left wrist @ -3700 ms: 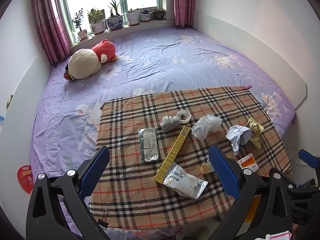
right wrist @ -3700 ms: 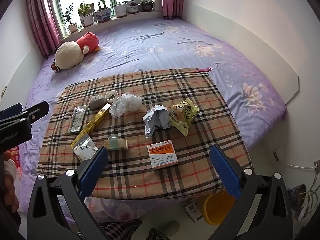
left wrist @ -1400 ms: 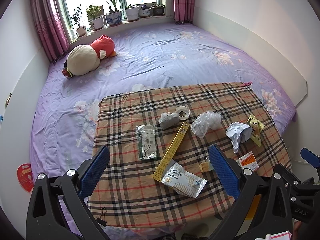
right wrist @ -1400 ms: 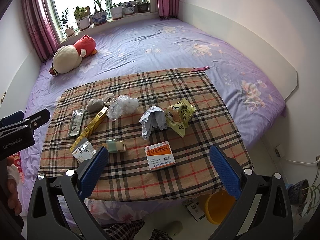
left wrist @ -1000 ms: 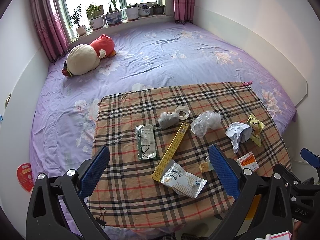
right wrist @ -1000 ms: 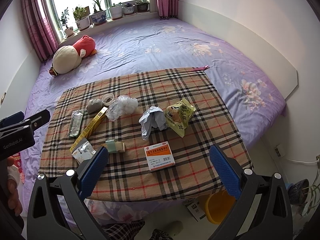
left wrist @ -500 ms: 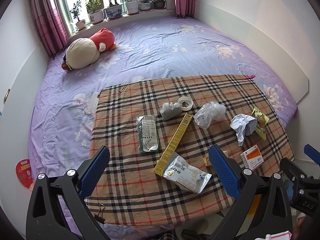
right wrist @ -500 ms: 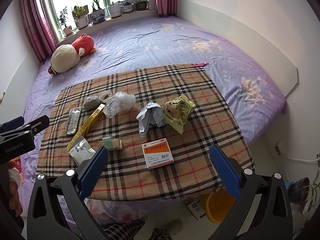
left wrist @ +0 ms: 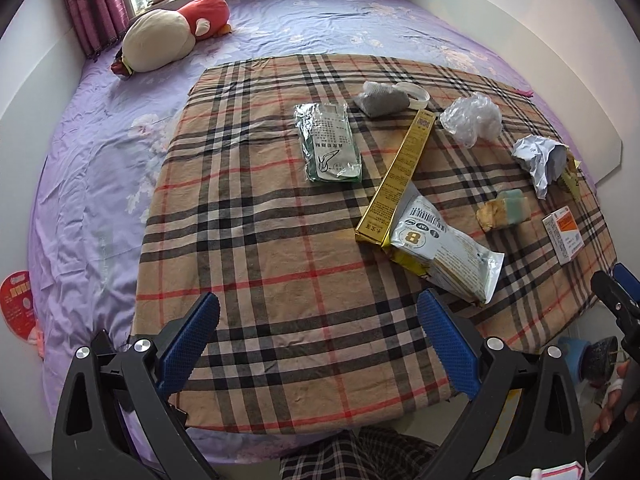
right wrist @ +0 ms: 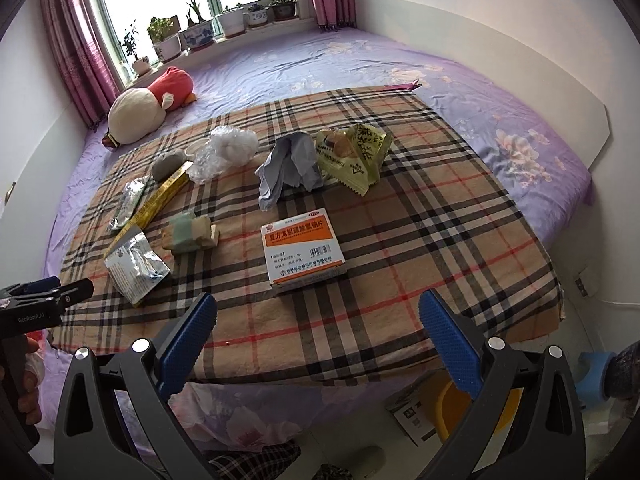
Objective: Collect trash
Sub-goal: 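Grasp the orange-and-white medicine box with the right tool while the left tool grasps the green packet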
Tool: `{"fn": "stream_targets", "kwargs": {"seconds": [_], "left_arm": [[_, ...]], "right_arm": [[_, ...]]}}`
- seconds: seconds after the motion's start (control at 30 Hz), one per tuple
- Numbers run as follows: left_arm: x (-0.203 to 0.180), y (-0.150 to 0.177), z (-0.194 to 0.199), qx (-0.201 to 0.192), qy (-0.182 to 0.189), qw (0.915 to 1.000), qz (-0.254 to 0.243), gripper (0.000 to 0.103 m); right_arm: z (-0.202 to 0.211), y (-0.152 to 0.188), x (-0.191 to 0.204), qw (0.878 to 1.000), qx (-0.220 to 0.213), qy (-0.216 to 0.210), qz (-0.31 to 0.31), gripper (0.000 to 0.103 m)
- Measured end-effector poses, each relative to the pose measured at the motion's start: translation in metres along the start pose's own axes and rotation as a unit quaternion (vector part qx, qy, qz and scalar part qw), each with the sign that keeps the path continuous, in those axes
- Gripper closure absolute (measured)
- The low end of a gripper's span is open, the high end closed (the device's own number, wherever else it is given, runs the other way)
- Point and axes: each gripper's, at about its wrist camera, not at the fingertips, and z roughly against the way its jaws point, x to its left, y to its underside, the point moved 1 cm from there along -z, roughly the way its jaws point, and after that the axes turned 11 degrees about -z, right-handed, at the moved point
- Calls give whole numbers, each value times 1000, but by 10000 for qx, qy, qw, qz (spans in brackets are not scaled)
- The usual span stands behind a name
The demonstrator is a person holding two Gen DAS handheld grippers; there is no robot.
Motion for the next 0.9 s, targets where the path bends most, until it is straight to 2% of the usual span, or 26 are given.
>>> {"fn": "stream_targets", "kwargs": {"seconds": [0.27, 0.43, 0.53, 0.6, 0.73, 0.9], "left_arm": [[19, -31, -23, -100, -148, 9998, -54, 5], [31, -67, -30, -354, -76, 9993, 115, 5], [37, -88, -31, -613, 140, 9976, 275, 7], [34, -100, -40, -507, 27, 9985, 183, 10], [29, -104, -64, -231, 76, 9996, 121, 20], [19, -103, -66, -308, -264, 9990, -162, 20]], "right_arm": [[-37, -12, -4, 9998, 93, 170, 82, 7], [-46, -24, -3, 9999, 95, 132, 40, 8], [-48, -27, 0, 9999, 110, 53, 29, 12], [-52, -28, 3, 9998, 130, 94, 86, 14], [-54, -28, 8, 9995, 86, 197, 216, 17], [-55, -27, 11, 9990, 7, 276, 343, 19]]}}
